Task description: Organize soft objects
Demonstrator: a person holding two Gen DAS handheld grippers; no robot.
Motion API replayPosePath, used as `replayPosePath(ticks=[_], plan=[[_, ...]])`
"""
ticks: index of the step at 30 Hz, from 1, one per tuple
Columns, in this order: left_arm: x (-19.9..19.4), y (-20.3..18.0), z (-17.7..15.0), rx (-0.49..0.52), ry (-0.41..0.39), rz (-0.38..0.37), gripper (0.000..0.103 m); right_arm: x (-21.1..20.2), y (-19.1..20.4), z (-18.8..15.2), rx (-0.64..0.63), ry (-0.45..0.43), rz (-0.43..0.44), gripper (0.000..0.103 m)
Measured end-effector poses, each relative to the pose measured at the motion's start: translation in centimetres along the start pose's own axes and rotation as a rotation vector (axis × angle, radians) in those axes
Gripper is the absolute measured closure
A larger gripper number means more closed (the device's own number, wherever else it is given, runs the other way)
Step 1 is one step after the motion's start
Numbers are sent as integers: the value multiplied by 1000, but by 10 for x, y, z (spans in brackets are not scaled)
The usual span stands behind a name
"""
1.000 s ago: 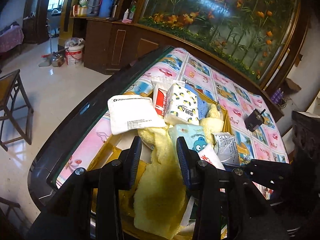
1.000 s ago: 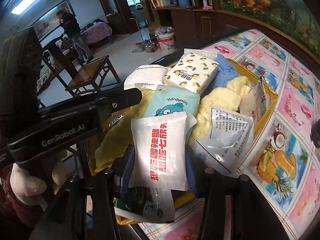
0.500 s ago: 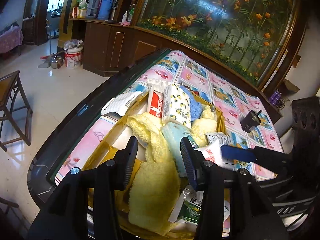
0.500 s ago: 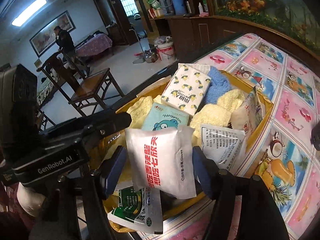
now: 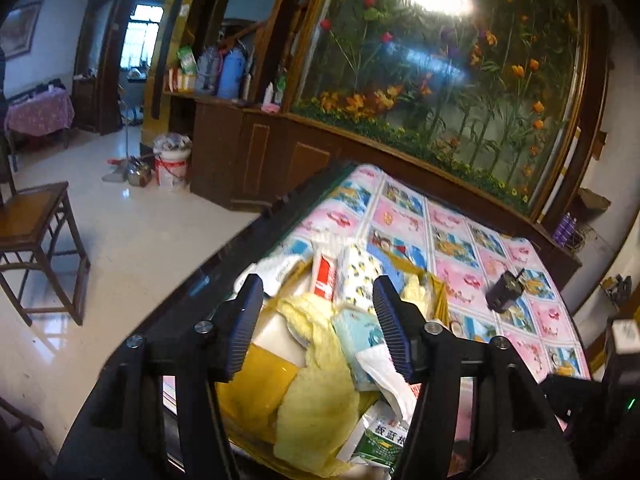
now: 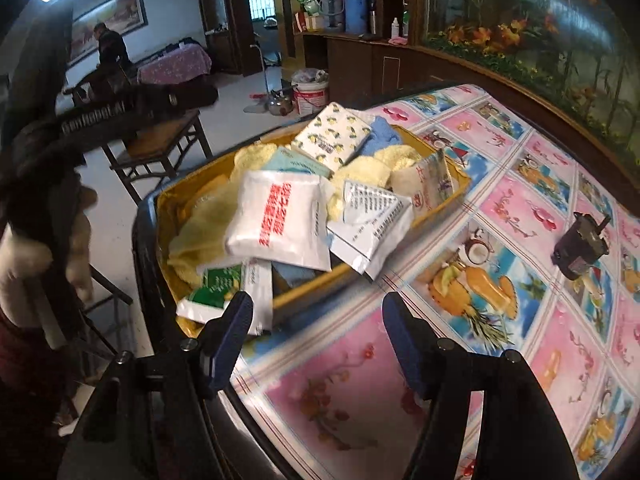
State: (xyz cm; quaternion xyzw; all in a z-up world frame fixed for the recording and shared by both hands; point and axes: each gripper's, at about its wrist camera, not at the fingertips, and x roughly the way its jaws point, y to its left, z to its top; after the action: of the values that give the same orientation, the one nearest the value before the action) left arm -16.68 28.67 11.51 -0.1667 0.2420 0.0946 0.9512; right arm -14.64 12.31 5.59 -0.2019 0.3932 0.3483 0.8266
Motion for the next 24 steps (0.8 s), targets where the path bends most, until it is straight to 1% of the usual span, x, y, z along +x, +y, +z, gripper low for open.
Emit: replayPosePath(ticks=[3,5,9,12,13,14,15,16,17,18,19,20,21,22,23,24], plan=[[-5,4,3,-4,-28,31,44,12,7,-1,-33,41,-29,36],[-4,5,2,-12,-20,31,43,18,8,7,-30,44,-46,36],[-3,-1,-2,13,-5,35,43,18,0,24,22,28,-40,35],[-5,-8,-3,37,-18,55,43,18,-5,26,43,29,-39,35],[-8,-10,-3,47,-36,81,43,17,-8,24,54,27,-39,35],[-12,-13,-4,61,-70,136,43,16,-10,21,70,22,-34,35],[-19,-19,-5,77,-122,207,43,13,-13,18,90,16,-22,35],[-27,-26,-7,92,-171,250,32,11,-17,15,110,7,-2,35],[-34,-32,-9,102,-215,254,10,8,-19,12,130,-6,18,35],[-41,-36,-11,101,-252,218,0,5,-21,10,148,-21,31,35],[-44,-38,-13,90,-262,156,0,2,-24,7,171,-37,40,35],[-41,-39,-13,79,-238,116,0,0,-26,6,188,-49,46,35],[-33,-41,-12,75,-186,95,0,-1,-27,6,201,-59,54,35],[-24,-44,-11,84,-135,94,0,-3,-28,6,215,-72,61,35],[-18,-46,-13,96,-110,118,0,-4,-29,5,223,-80,63,35],[-14,-47,-14,105,-102,151,0,-5,-29,4,228,-84,65,35]])
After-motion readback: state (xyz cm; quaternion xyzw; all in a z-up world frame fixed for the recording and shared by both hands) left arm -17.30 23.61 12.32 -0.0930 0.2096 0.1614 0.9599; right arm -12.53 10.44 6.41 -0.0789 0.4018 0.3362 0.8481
